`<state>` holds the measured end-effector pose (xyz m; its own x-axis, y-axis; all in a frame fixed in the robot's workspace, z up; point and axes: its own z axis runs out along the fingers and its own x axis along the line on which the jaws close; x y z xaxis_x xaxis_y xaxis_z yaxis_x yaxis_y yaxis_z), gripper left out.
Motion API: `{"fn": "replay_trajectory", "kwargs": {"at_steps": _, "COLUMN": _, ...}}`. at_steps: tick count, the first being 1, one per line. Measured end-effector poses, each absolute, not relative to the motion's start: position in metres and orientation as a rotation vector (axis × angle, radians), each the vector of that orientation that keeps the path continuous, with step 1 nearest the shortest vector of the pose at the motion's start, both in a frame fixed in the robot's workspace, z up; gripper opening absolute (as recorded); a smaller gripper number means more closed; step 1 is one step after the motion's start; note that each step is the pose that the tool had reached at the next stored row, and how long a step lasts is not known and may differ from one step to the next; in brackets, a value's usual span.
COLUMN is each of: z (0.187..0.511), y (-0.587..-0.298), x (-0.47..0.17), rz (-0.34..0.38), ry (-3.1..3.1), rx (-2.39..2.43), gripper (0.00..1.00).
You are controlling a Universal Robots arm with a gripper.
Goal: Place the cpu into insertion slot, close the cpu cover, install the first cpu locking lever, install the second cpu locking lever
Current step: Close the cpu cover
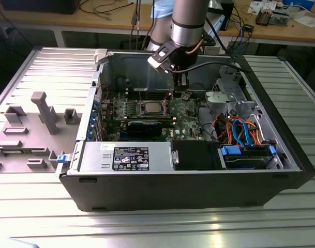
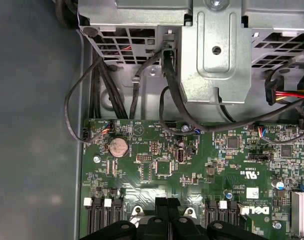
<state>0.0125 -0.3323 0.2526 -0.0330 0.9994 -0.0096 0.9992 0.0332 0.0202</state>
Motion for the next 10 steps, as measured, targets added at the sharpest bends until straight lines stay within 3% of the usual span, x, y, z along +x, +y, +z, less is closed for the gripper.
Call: {"fn": "replay_trajectory", "kwargs": {"at_steps": 10, "z": 0.2525, "y": -0.3323, "x": 0.0018, "rz": 0.012, "ry": 2.243, "rx": 2.170, "gripper": 0.11}}
